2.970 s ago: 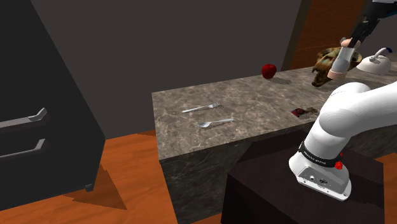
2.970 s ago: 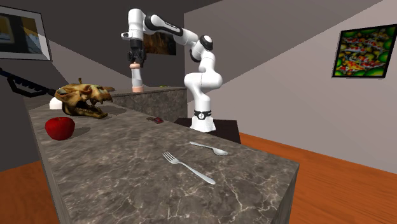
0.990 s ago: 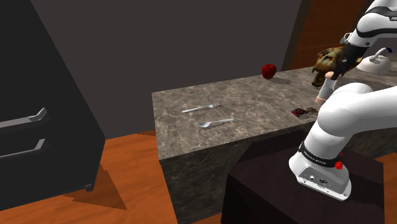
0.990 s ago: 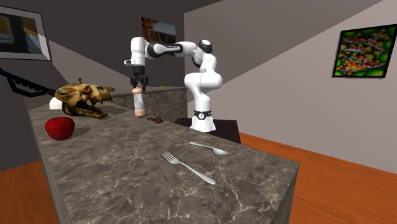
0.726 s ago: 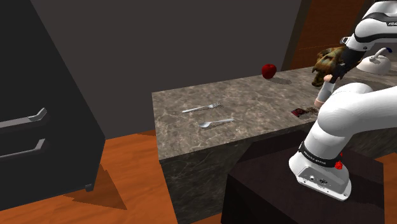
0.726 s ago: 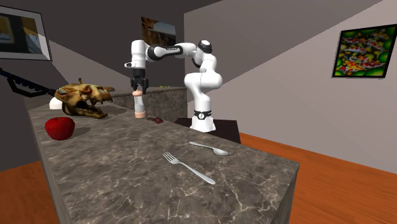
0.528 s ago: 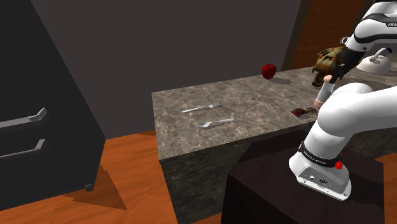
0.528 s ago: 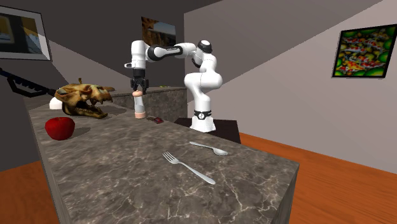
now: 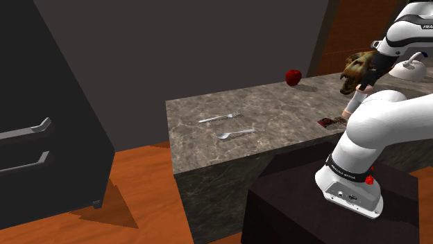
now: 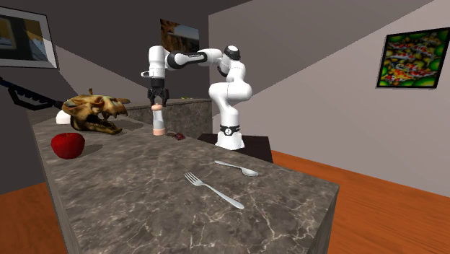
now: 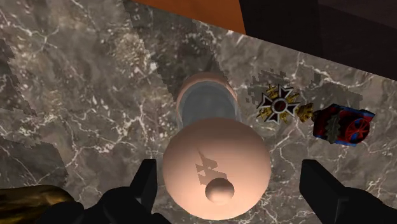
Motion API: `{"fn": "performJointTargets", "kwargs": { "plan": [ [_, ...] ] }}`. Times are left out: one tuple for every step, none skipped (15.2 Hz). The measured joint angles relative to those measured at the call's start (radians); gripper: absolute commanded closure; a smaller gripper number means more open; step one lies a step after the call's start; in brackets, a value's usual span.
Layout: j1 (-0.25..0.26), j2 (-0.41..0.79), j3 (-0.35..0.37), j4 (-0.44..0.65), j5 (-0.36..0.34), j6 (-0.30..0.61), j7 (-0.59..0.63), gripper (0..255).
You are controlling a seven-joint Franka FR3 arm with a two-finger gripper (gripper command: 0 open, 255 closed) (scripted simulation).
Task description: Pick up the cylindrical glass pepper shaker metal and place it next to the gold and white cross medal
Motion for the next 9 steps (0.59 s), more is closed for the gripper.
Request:
{"fn": "performJointTargets", "kwargs": {
  "plan": [
    [0.0,0.0,0.0,0.0,0.0,0.0,0.0,0],
    [0.0,0.0,0.013,0.013,0.011,-0.015,-0.004,0],
    [-0.003,0.0,0.034,0.026,0.026,-0.034,-0.007,0],
    [-0.009,-0.003,0.062,0.04,0.044,-0.06,-0.011,0],
    [-0.011,-0.003,0.078,0.055,0.057,-0.078,-0.015,0],
    [-0.01,-0.002,0.087,0.066,0.064,-0.09,-0.019,0],
    [-0.01,-0.001,0.092,0.073,0.069,-0.097,-0.022,0],
    [-0.01,-0.001,0.095,0.075,0.071,-0.1,-0.022,0],
    [-0.011,-0.001,0.097,0.076,0.072,-0.102,-0.023,0]
  ]
}}
